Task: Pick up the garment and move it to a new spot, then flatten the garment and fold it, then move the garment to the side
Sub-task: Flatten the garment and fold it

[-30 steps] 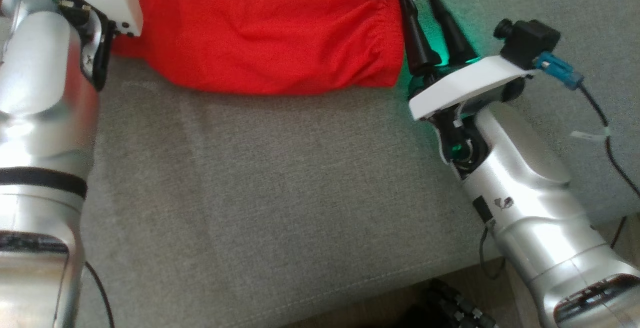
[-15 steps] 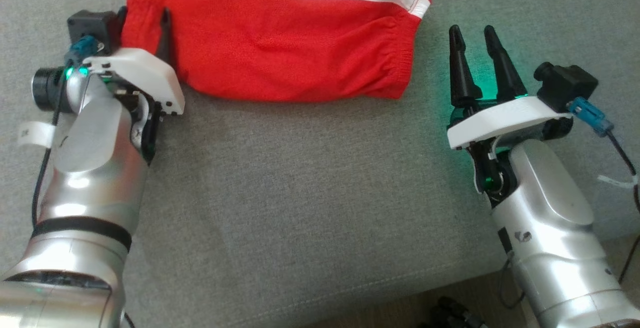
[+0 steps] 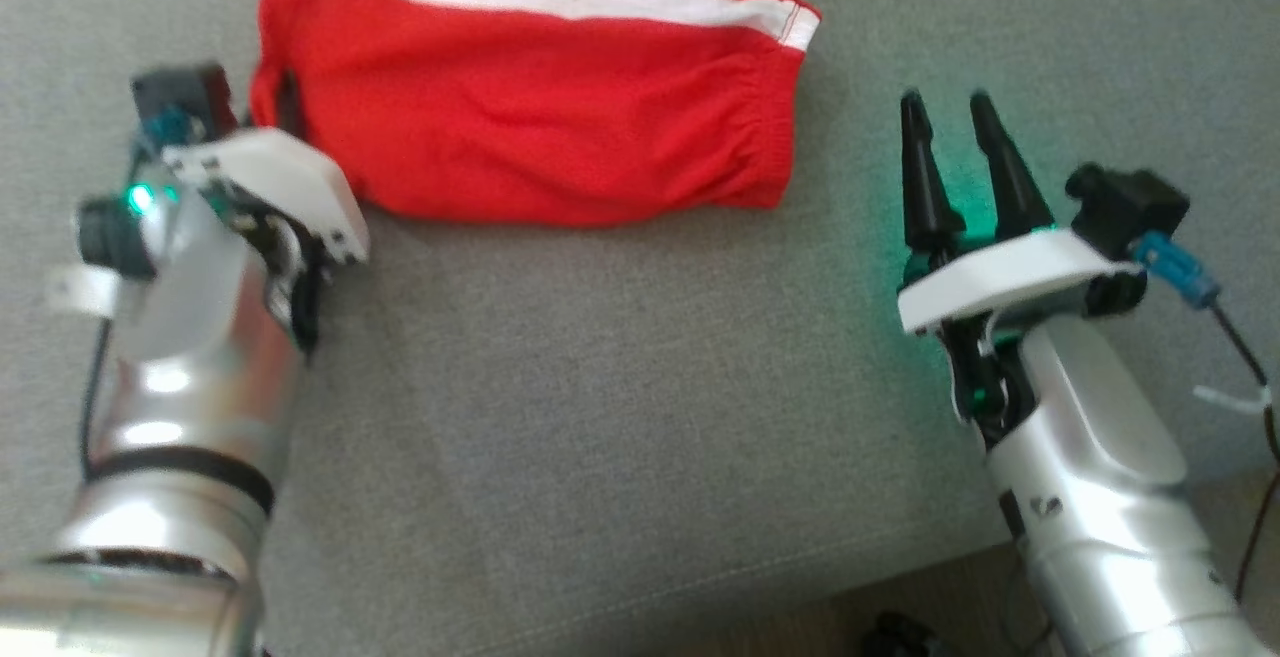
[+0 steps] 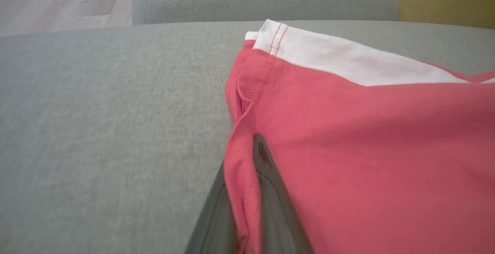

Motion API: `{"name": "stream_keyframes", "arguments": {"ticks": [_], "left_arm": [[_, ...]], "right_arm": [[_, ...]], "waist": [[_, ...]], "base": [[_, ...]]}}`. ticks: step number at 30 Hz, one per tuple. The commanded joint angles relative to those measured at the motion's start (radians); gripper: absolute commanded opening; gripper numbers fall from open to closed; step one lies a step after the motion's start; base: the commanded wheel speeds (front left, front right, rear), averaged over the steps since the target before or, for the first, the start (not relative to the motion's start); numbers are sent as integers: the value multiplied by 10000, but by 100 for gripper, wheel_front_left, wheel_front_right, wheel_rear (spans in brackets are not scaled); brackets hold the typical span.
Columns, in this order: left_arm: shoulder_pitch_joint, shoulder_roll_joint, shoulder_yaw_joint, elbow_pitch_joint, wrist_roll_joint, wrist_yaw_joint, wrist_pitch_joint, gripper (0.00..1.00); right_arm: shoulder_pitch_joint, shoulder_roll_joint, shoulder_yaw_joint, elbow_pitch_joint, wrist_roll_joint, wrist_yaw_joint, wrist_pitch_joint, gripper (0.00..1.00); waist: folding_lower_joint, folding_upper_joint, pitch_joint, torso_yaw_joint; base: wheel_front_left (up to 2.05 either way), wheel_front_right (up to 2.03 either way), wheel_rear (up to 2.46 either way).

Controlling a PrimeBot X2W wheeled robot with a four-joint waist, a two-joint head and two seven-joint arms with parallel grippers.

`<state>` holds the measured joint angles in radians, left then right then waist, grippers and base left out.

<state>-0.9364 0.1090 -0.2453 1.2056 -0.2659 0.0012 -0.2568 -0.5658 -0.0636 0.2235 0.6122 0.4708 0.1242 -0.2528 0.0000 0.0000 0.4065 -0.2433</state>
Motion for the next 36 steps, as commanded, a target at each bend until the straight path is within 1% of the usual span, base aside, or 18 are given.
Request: {"name": "stream_keyframes", "arguments": {"ticks": [1, 6, 11, 17, 18, 19, 20, 27, 29, 32, 36], "left_arm": [[843, 117, 207, 245, -112, 154, 72, 0], [1822, -218, 424, 1, -425, 448, -33, 0], [3035, -467, 750, -1036, -812, 688, -45, 0], [4154, -568, 744, -2252, -964, 874, -47, 0], [4256, -573, 689, -2527, -900, 936, -47, 17], [4358, -577, 648, -2822, -842, 1001, -47, 82], [4460, -580, 597, -3109, -774, 1063, -48, 100], [5067, -585, 43, -5041, -810, 1413, -48, 100], [5141, -585, -55, -5269, -847, 1469, -48, 100], [5317, -586, -346, -5891, -1043, 1578, -48, 100], [5424, -586, -705, -6377, -1122, 1744, -48, 100]], "right_arm": [[328, 133, 93, -141, -127, 65, -89, 100], [763, 133, 122, 154, -260, 65, -89, 100], [1178, 133, 149, 428, -287, 65, -89, 100], [1367, 133, 287, 550, -206, 65, -89, 100], [1353, 133, 333, 529, -168, 65, -89, 100], [1333, 133, 392, 509, -137, 65, -89, 100], [1302, 133, 449, 484, -89, 65, -89, 100], [711, 133, 926, 380, 310, 65, -89, 100], [613, 133, 952, 431, 331, 65, -89, 100], [384, 133, 1056, 779, 446, 65, -89, 100], [231, 133, 1104, 1693, 522, 65, -89, 100]], "waist": [[0, 0, -422, 168], [0, 0, -1229, 573], [0, 0, -1833, 1046], [0, 0, -2042, 1534], [0, 0, -2021, 1603], [0, 0, -1996, 1667], [0, 0, -1959, 1726], [0, 0, -1651, 2151], [0, 0, -1611, 2218], [0, 0, -1474, 2427], [0, 0, -1333, 2653]], "base": [[0, 0, 0], [0, 0, 0], [0, 0, 0], [0, 0, 0], [0, 0, 0], [0, 0, 0], [0, 0, 0], [0, 0, 0], [0, 0, 0], [0, 0, 0], [0, 0, 0]]}}
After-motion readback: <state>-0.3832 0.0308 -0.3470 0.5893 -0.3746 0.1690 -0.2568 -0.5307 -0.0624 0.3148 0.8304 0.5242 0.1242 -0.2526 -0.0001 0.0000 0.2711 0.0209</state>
